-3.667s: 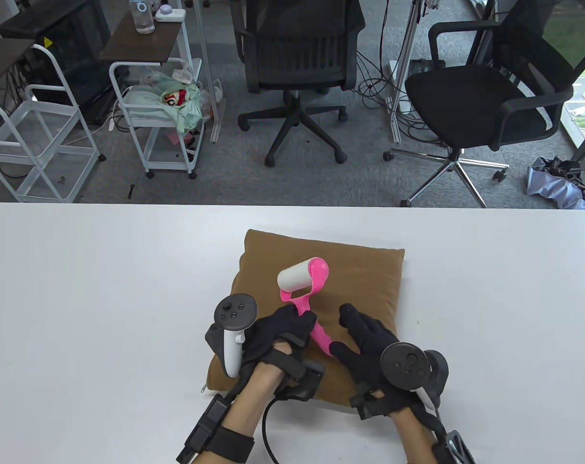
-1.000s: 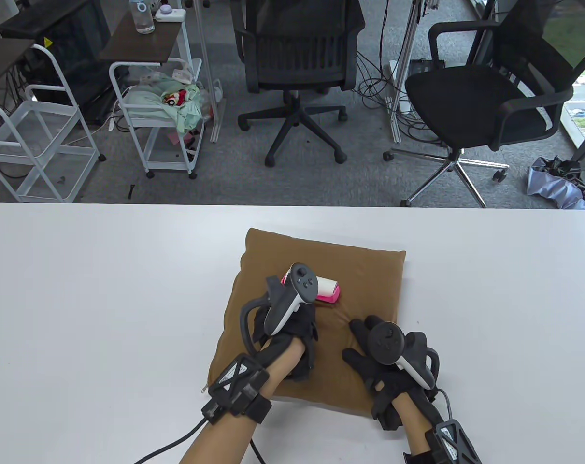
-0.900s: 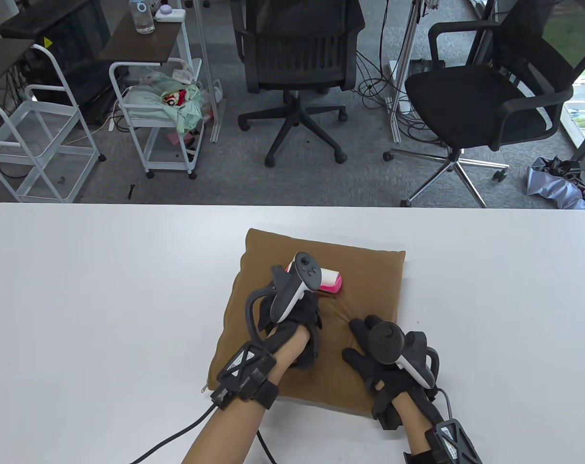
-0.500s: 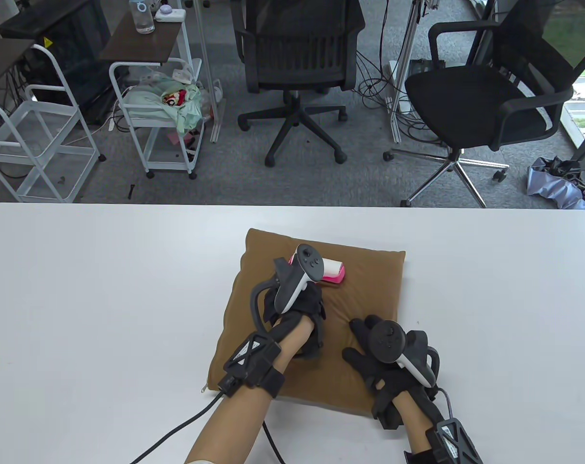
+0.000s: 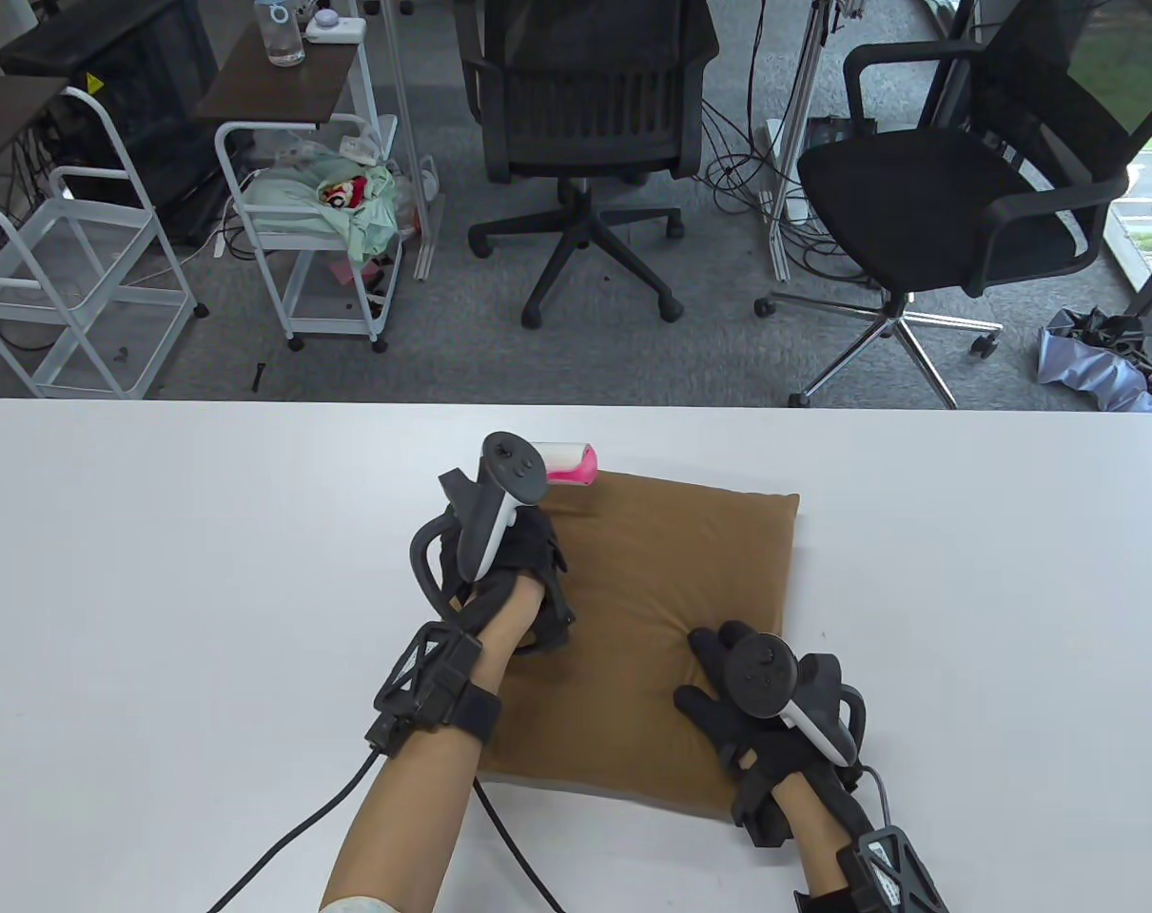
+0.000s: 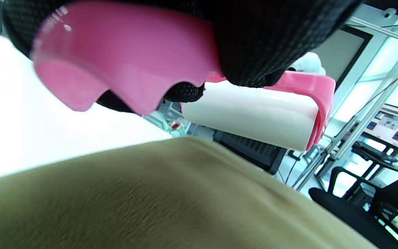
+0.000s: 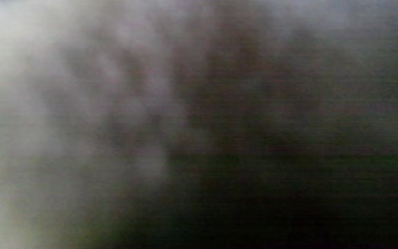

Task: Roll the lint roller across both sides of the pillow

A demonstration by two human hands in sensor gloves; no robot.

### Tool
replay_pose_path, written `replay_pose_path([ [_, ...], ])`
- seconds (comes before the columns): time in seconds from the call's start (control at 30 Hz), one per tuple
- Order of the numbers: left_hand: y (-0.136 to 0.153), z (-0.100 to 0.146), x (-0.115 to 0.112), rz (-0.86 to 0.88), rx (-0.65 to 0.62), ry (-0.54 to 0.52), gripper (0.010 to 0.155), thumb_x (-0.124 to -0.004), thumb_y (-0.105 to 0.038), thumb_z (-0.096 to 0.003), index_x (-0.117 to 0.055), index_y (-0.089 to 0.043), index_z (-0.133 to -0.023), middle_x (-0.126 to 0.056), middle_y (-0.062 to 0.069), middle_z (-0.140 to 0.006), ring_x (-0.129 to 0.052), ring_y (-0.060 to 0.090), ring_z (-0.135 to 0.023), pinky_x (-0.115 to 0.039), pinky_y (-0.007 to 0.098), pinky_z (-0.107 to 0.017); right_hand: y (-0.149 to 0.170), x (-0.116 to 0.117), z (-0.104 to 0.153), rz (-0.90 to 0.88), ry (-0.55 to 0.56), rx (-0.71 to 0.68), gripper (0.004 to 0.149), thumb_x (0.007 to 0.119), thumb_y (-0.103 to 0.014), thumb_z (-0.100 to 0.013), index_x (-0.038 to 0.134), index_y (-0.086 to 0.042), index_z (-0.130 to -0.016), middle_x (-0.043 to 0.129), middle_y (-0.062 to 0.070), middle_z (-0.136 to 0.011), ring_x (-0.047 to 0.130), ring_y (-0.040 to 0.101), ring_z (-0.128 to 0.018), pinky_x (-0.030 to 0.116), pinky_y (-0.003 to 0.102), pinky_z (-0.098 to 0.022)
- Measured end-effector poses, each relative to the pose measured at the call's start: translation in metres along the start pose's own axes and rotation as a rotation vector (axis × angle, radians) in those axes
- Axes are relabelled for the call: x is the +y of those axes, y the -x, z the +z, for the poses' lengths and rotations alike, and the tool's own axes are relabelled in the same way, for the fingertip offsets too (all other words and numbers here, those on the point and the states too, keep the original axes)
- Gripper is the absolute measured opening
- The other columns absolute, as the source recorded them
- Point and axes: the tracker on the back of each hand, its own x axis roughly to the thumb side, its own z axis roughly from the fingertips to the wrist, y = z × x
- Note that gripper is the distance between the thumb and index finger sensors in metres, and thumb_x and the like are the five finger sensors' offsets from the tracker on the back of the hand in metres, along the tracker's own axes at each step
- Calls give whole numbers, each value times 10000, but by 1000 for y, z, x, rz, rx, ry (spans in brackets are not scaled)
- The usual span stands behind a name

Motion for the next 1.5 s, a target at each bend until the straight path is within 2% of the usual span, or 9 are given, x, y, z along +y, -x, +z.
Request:
replay_pose_path([
  [0.07, 12, -4, -12, 32, -41, 58, 650, -805, -364, -377, -651, -254, -999, -947, 107, -833, -1041, 312, -491, -819, 549, -446, 0, 0, 0, -2, -2, 0, 674, 739, -620, -391, 554, -409, -1003, 506, -24, -1163, 565, 296, -1025, 594, 520, -728],
  [0.13, 24, -1, -18, 61, -43, 50, 636, -786, -371, -380, -668, -226, -988, -980, 121, -787, -1052, 313, -435, -833, 547, -405, 0, 0, -1, -2, -4, 0, 673, 739, -620, -391, 554, -409, -1003, 506, -23, -1163, 564, 296, -1025, 592, 520, -729],
  [0.3, 40, 16, -12, 34, -98, 69, 622, -784, -381, -376, -703, -190, -962, -1019, 134, -715, -1058, 312, -358, -843, 549, -363, 0, 0, -1, 0, -3, 1, 672, 738, -621, -392, 553, -410, -1003, 505, -24, -1163, 562, 296, -1026, 591, 520, -730],
  [0.53, 85, 76, 1, -41, -189, 93, 619, -792, -390, -375, -714, -170, -949, -1039, 138, -686, -1070, 311, -325, -856, 546, -343, 0, 0, -1, 0, -5, 1, 671, 739, -621, -391, 555, -412, -1002, 503, -23, -1163, 562, 294, -1026, 590, 519, -730],
  [0.73, 135, 130, 8, -52, -188, 202, 617, -795, -385, -378, -714, -167, -950, -1038, 147, -685, -1069, 320, -326, -853, 552, -344, 0, 1, 0, 4, -6, 2, 671, 740, -621, -391, 553, -415, -1002, 504, -27, -1163, 561, 291, -1026, 588, 518, -732],
  [1.0, 166, 160, 11, -79, -185, 297, 617, -796, -383, -380, -714, -162, -950, -1037, 151, -689, -1075, 322, -330, -855, 554, -344, 1, 2, 1, -18, -14, 7, 668, 743, -614, -392, 548, -423, -1001, 475, -42, -1173, 546, 284, -1035, 575, 519, -740],
  [1.2, 162, 148, 7, -36, -175, 264, 621, -789, -384, -383, -698, -170, -959, -1022, 142, -712, -1073, 318, -353, -852, 552, -355, 3, 2, -1, -47, -32, 12, 661, 752, -602, -392, 551, -428, -997, 489, -55, -1168, 536, 278, -1042, 567, 519, -747],
  [1.33, 145, 129, 5, -32, -181, 202, 624, -785, -385, -386, -687, -171, -964, -1015, 138, -722, -1074, 317, -364, -852, 552, -361, 4, 2, -1, -59, -40, 12, 656, 763, -592, -392, 557, -433, -994, 487, -54, -1172, 536, 272, -1047, 566, 518, -749],
  [1.5, 111, 91, 3, -44, -172, 141, 627, -782, -382, -386, -673, -173, -967, -1008, 136, -729, -1074, 319, -371, -851, 552, -364, 4, 1, -2, -64, -47, 11, 656, 769, -586, -392, 561, -429, -995, 487, -55, -1173, 536, 275, -1047, 565, 519, -749],
])
